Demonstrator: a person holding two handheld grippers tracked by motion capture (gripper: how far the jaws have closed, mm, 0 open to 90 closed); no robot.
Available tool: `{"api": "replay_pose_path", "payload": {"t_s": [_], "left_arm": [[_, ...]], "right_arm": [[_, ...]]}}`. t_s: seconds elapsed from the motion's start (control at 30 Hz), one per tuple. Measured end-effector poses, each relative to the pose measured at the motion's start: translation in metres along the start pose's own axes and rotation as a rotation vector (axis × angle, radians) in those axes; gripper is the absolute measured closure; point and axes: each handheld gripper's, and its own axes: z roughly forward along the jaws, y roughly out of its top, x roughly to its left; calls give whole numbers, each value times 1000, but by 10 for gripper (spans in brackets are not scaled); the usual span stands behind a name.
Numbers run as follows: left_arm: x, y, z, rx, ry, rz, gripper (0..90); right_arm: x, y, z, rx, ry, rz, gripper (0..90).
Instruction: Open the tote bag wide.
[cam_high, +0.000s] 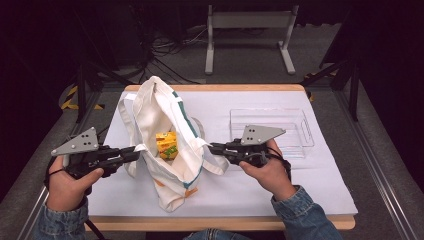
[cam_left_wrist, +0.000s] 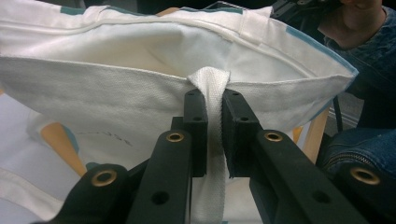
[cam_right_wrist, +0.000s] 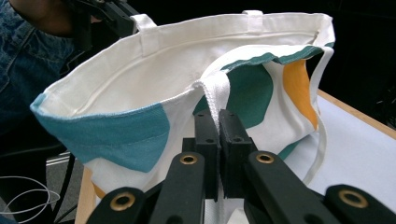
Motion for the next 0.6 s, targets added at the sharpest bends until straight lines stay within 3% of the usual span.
{"api": "replay_pose_path", "payload": {"t_s": [0.6], "left_arm": [[10,-9,-16,17,55,-61,822]], "right_arm": [[-14,-10,-26,13,-62,49,872]]}}
